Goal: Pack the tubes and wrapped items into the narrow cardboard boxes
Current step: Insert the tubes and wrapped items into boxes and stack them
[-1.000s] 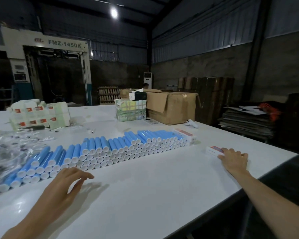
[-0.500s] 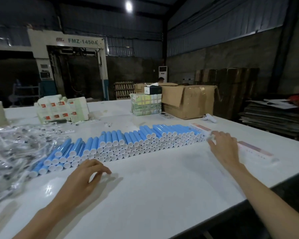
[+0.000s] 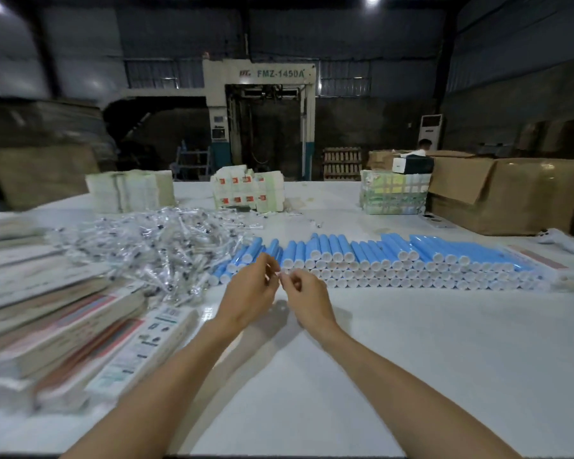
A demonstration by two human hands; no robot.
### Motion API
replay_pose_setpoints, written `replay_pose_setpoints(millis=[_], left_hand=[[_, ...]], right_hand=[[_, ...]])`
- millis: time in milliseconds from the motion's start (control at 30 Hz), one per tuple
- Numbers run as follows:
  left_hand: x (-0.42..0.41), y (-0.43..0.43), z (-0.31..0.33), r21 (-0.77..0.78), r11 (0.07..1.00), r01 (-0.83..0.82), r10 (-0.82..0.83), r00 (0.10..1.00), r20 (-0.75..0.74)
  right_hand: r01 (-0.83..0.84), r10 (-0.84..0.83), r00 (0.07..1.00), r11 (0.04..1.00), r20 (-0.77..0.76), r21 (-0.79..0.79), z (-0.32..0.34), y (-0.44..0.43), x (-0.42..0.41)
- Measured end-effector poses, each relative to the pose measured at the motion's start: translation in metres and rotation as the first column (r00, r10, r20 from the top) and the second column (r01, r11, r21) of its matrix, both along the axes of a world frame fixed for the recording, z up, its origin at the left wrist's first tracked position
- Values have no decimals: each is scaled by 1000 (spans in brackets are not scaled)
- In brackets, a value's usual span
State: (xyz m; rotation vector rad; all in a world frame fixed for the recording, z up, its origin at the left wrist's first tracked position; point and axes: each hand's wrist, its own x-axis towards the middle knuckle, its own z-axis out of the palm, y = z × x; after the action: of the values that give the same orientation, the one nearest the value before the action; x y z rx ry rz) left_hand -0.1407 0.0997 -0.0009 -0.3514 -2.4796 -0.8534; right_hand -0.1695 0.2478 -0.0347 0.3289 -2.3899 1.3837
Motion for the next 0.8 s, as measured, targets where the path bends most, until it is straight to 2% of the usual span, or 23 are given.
replay_pose_setpoints(millis=[67, 167, 333, 533, 633, 800], left_hand=[[8, -10, 5, -53, 997, -50, 52, 998, 38], [24, -38, 13, -219, 955, -201, 214, 976, 37], [64, -87, 28, -513, 717, -472, 565, 825, 31], [110, -101, 21, -725, 516, -456, 714, 696, 71], [116, -100, 17, -760, 502, -412, 722, 683, 107], [118, -96, 20, -706, 573, -416, 673, 731, 115]], right_hand=[[-58, 58, 998, 998, 30, 23, -8, -12, -1], [-92, 92, 996, 994, 17, 52, -17, -8, -7], [-133, 132, 991, 991, 33, 7, -22, -8, -11], [-181, 181, 983, 983, 29, 15, -21, -9, -8], [-204, 203, 978, 979, 37, 11, -19, -9, -3], [-234, 233, 971, 972, 43, 2, -16, -8, 4]])
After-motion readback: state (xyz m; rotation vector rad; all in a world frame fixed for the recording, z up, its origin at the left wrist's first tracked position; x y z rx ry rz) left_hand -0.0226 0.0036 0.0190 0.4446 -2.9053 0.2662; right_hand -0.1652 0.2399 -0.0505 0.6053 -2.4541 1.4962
